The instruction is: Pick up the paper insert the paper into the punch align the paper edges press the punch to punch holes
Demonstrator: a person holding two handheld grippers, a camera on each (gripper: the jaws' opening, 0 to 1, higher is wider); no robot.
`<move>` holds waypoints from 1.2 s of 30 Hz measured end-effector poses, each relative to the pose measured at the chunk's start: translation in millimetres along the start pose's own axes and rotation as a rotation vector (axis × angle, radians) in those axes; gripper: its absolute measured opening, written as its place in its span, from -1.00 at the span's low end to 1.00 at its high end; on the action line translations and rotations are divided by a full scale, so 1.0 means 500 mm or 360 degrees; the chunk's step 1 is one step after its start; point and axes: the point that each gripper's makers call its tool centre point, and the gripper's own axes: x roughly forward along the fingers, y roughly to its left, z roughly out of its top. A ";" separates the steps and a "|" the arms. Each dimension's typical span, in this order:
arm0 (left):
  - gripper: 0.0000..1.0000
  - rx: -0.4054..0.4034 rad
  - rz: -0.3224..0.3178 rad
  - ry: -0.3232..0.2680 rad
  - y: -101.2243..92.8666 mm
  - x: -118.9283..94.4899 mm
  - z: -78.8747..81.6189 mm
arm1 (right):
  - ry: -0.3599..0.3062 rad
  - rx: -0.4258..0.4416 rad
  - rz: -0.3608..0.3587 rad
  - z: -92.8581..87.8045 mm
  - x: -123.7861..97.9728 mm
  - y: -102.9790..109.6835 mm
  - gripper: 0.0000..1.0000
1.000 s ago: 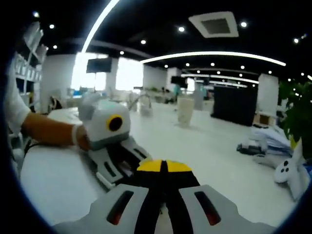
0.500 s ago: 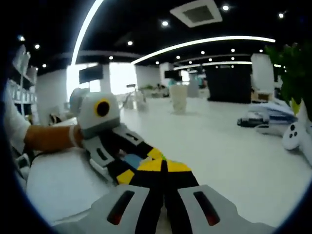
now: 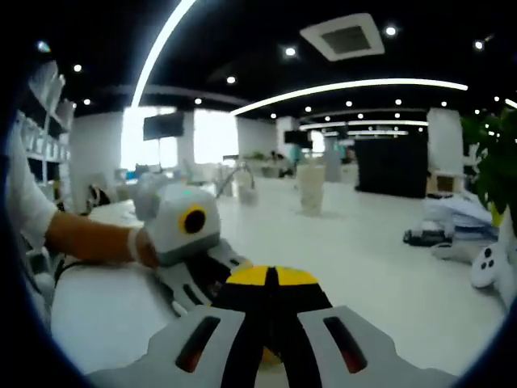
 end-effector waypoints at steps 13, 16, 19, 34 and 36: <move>-0.27 -0.0018 0.0002 -0.0031 -0.004 -0.001 0.007 | -0.0144 0.0136 -0.0121 -0.036 -0.091 -0.152 -0.89; -0.07 -0.0049 -0.0023 -0.0079 -0.009 -0.003 0.018 | -0.0198 0.0166 -0.0091 -0.026 -0.093 -0.152 -0.83; -0.03 -0.0055 -0.0034 -0.0103 -0.013 -0.004 0.024 | -0.0137 0.0151 -0.0073 -0.044 -0.088 -0.153 -0.83; 0.17 -0.0153 -0.0005 -0.0173 -0.004 -0.019 0.064 | -0.0160 0.0202 -0.0068 -0.046 -0.092 -0.139 -0.71; 0.19 -0.0183 0.0021 -0.0203 0.000 -0.031 0.086 | -0.0175 0.0208 -0.0066 -0.042 -0.095 -0.133 -0.71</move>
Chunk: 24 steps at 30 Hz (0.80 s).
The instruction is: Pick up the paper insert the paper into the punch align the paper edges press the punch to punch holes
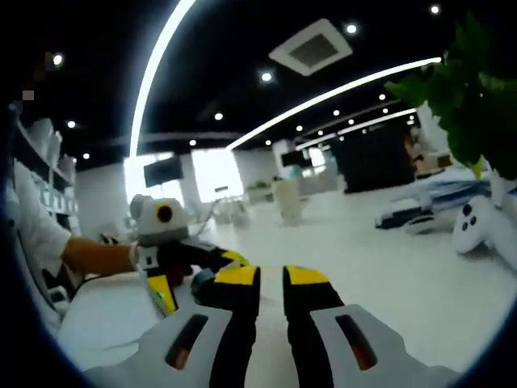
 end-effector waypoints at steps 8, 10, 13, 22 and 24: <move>0.16 0.0113 0.0072 -0.0048 -0.031 -0.109 0.057 | -0.0010 0.0002 0.0003 0.000 -0.002 0.027 -0.67; 0.16 0.0126 0.0097 -0.0014 -0.043 -0.143 0.036 | -0.0008 -0.0006 0.0007 -0.002 -0.002 0.034 -0.62; 0.16 0.0116 0.0129 0.0012 -0.054 -0.178 0.009 | 0.0004 -0.0019 -0.0001 -0.006 -0.002 0.042 -0.59; 0.07 0.0023 0.0202 0.0136 -0.067 -0.247 -0.100 | 0.0053 -0.0071 -0.0004 -0.023 -0.006 0.076 -0.58; 0.06 -0.0006 0.0206 0.0143 -0.069 -0.252 -0.113 | 0.0053 -0.0124 -0.0030 -0.025 -0.009 0.076 -0.59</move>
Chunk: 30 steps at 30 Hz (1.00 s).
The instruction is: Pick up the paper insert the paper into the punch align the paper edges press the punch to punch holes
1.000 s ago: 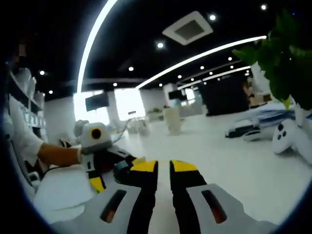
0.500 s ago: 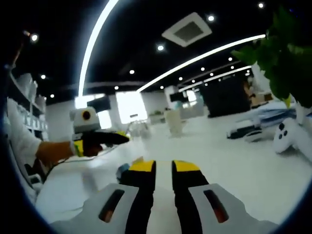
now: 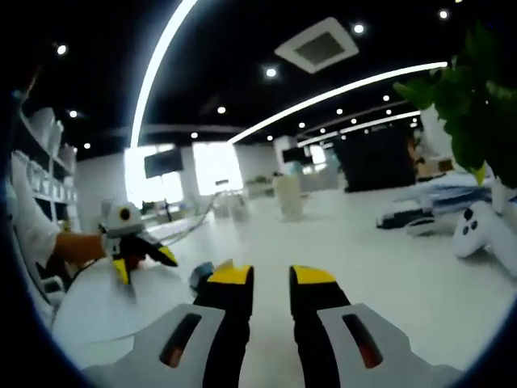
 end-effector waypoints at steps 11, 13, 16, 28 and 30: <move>0.06 -0.0004 0.0042 0.0053 0.013 0.008 -0.020 | 0.0091 -0.0238 0.0104 -0.022 0.002 0.025 -0.49; 0.05 -0.0020 0.0052 0.0050 0.024 0.007 -0.019 | 0.0128 -0.0273 0.0226 -0.033 -0.004 0.054 -0.44; 0.03 -0.0019 0.0065 0.0063 0.033 0.008 -0.023 | 0.0249 -0.0334 0.0366 -0.059 -0.009 0.034 -0.34; 0.00 -0.0012 0.0071 0.0059 0.045 0.006 -0.022 | 0.0415 -0.0449 0.0684 -0.090 0.040 -0.008 -0.24; -0.02 -0.0018 0.0073 0.0058 0.048 0.005 -0.022 | 0.0435 -0.0454 0.0707 -0.095 0.050 -0.009 -0.25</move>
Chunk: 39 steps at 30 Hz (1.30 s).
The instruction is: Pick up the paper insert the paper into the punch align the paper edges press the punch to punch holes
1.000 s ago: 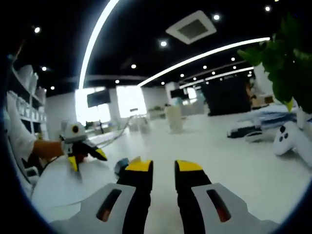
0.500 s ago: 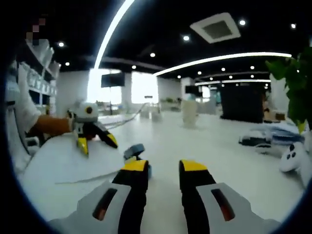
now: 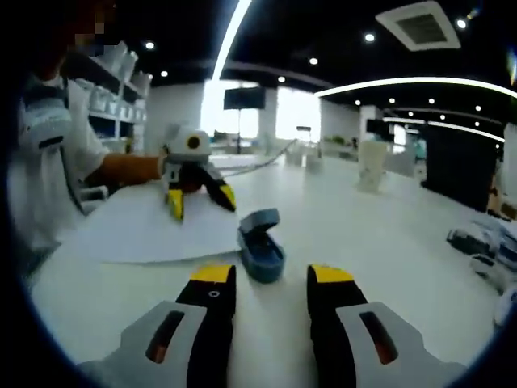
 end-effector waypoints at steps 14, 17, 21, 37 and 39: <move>-0.08 0.0007 0.0003 0.0001 0.001 0.003 0.000 | 0.0000 -0.0130 0.0140 0.003 0.025 0.037 -0.53; -0.09 0.0005 0.0004 0.0000 0.007 0.003 0.000 | -0.0007 -0.0136 0.0154 0.003 0.023 0.042 -0.55; -0.11 0.0009 0.0011 0.0002 0.004 0.004 0.000 | -0.0011 -0.0125 0.0168 0.003 0.020 0.050 -0.56; -0.10 0.0017 0.0020 0.0004 -0.001 0.005 -0.001 | -0.0002 -0.0135 0.0237 0.003 0.008 0.088 -0.56; -0.09 0.0015 0.0014 0.0004 -0.004 0.006 0.000 | -0.0001 -0.0141 0.0241 0.004 0.009 0.091 -0.56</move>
